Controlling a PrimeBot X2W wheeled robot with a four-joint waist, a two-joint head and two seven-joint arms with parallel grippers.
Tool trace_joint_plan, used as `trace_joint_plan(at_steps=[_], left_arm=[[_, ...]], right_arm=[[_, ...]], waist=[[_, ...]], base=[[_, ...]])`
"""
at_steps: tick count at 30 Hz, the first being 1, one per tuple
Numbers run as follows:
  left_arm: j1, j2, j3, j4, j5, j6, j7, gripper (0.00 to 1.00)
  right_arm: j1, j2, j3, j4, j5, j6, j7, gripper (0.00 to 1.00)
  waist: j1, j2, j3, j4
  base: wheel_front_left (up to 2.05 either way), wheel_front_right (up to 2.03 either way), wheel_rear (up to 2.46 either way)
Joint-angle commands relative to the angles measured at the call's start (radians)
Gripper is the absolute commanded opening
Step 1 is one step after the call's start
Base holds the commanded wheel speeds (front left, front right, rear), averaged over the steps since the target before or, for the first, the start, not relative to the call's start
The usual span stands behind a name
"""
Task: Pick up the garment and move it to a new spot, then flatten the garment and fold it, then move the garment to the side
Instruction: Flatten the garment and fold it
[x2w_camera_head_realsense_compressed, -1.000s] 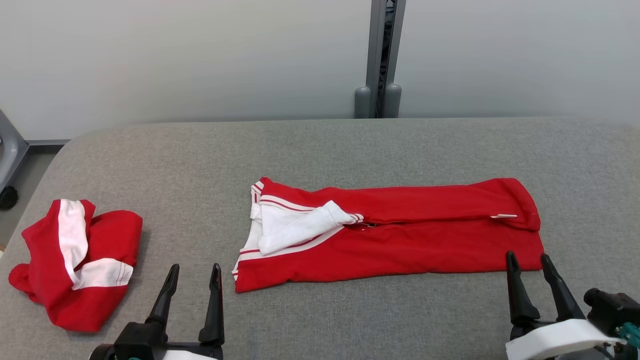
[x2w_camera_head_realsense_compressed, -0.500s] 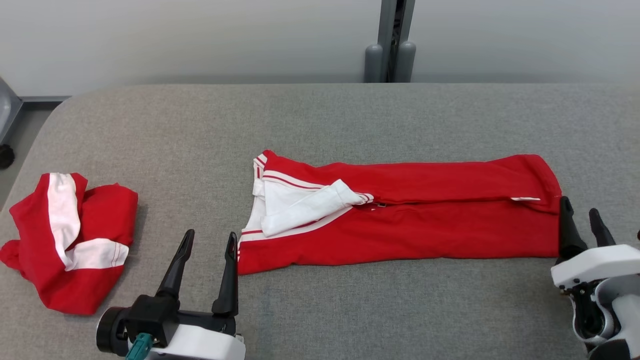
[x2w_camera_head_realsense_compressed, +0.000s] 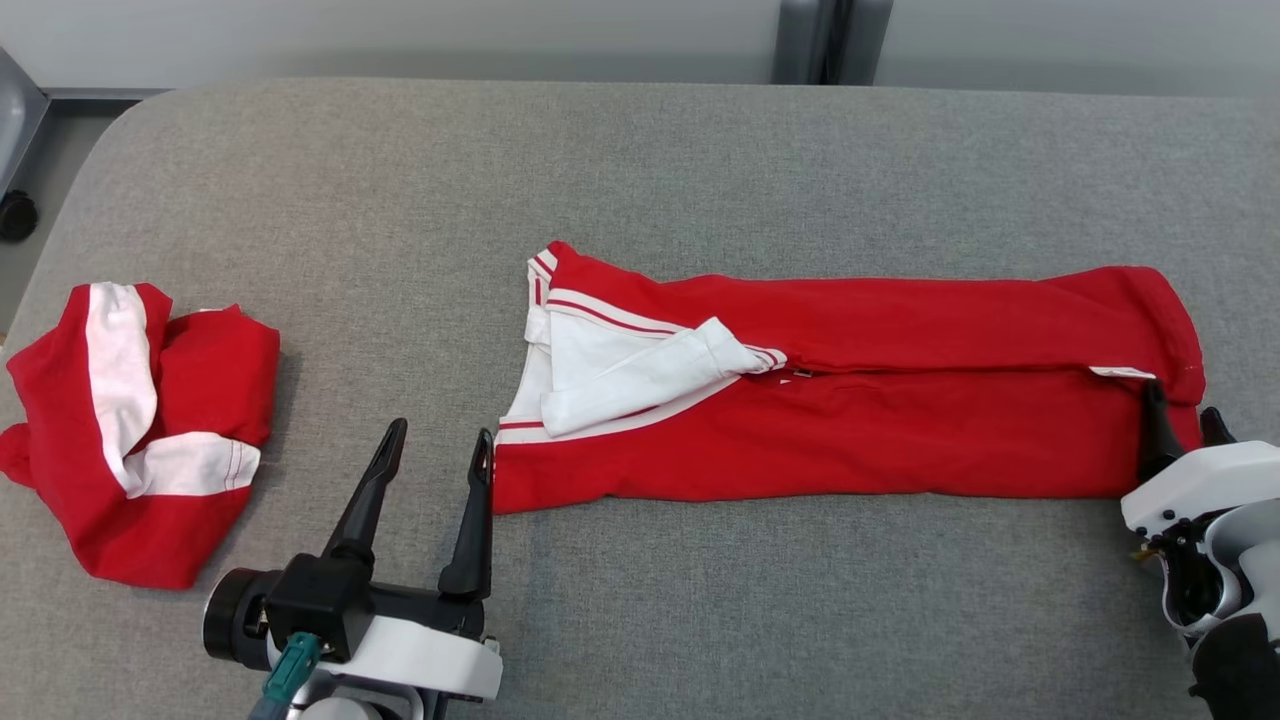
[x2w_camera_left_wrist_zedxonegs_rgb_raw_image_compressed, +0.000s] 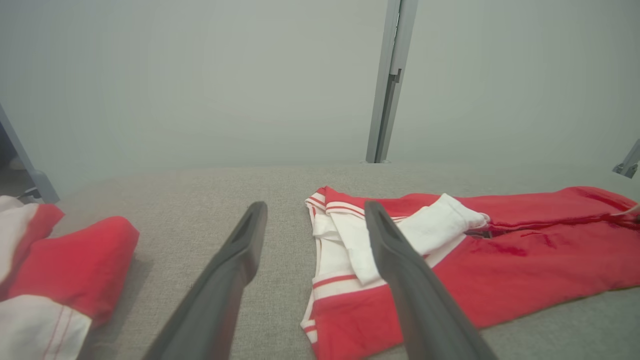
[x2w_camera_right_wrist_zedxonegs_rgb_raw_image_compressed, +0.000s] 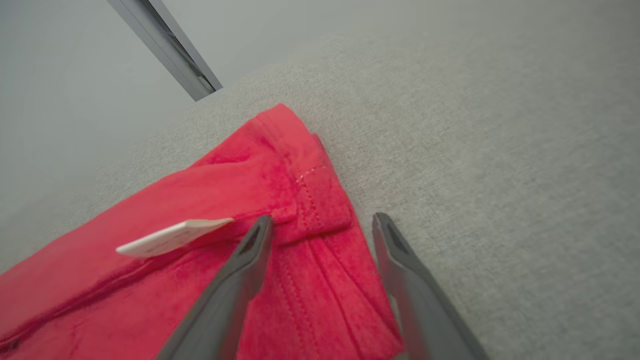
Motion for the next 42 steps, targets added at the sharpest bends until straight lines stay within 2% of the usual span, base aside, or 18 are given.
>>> trace_joint_plan(at_steps=[1, 9, 10, 11, 12, 13, 14, 15, 26, 34, 42], left_arm=[[-0.022, 0.003, 0.005, -0.002, 0.006, -0.004, -0.003, 1.00], [-0.033, 0.003, 0.013, 0.002, 0.022, -0.017, -0.003, 1.00], [-0.035, 0.003, 0.012, 0.003, 0.023, -0.018, -0.003, 1.00], [-0.036, 0.003, 0.011, 0.004, 0.025, -0.021, -0.003, 1.00], [-0.037, 0.003, 0.011, 0.005, 0.027, -0.021, -0.003, 1.00], [-0.038, 0.003, 0.011, 0.006, 0.028, -0.022, -0.003, 1.00], [-0.038, 0.003, 0.011, 0.008, 0.029, -0.024, -0.003, 1.00], [-0.038, 0.003, 0.011, 0.008, 0.029, -0.024, -0.003, 1.00], [-0.023, 0.003, 0.017, 0.011, 0.037, -0.025, -0.003, 1.00], [-0.012, 0.003, 0.020, 0.009, 0.041, -0.034, -0.003, 1.00], [-0.009, 0.003, 0.021, 0.011, 0.035, -0.033, -0.003, 1.00]], right_arm=[[-0.011, -0.003, 0.006, 0.011, 0.004, 0.000, -0.006, 1.00], [-0.032, 0.017, 0.060, 0.049, 0.070, 0.000, 0.001, 1.00], [-0.032, 0.018, 0.065, 0.051, 0.079, 0.000, 0.002, 0.93], [-0.030, 0.017, 0.070, 0.052, 0.090, 0.000, 0.004, 0.77], [-0.029, 0.017, 0.074, 0.051, 0.103, 0.000, 0.005, 0.44], [-0.028, 0.015, 0.076, 0.050, 0.117, 0.000, 0.008, 0.40], [-0.026, 0.013, 0.082, 0.044, 0.128, 0.000, 0.011, 0.06], [-0.024, 0.011, 0.087, 0.039, 0.142, 0.000, 0.016, 0.00], [0.003, -0.065, 0.152, -0.010, 0.202, 0.000, -0.013, 0.00], [0.020, -0.154, 0.159, -0.081, 0.170, 0.000, -0.020, 0.00], [0.057, -0.155, 0.161, -0.237, 0.184, 0.000, -0.019, 0.00]], waist=[[0.0000, 0.0000, 0.005, -0.001], [0.0000, 0.0000, 0.014, -0.005], [0.0000, 0.0000, 0.014, -0.004], [0.0000, 0.0000, 0.013, -0.004], [0.0000, 0.0000, 0.012, -0.003], [0.0000, 0.0000, 0.011, -0.002], [0.0000, 0.0000, 0.010, -0.002], [0.0000, 0.0000, 0.009, -0.001], [0.0000, 0.0000, -0.011, -0.007], [0.0000, 0.0000, -0.025, -0.029], [0.0000, 0.0000, -0.039, -0.048]], base=[[0.00, 0.00, 0.00], [0.00, 0.00, 0.00], [0.00, 0.00, 0.00], [0.00, 0.00, 0.00], [0.00, 0.00, 0.00], [0.00, 0.00, 0.00], [0.00, 0.00, 0.00], [0.00, 0.00, 0.00], [0.00, 0.00, 0.00], [0.00, 0.00, 0.00], [0.00, 0.00, 0.00]])
